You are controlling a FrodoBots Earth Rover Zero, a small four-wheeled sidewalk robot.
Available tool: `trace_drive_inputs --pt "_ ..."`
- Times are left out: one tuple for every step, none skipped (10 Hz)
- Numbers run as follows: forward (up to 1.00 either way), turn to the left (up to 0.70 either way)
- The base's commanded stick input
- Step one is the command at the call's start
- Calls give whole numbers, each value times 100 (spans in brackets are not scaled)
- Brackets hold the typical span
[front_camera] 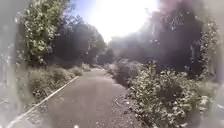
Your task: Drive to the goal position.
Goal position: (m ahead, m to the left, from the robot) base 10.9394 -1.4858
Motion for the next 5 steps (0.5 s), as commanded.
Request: trace_drive_inputs --pt "100 1" --pt "100 18" --pt "100 40" --pt "100 40" --pt "100 40"
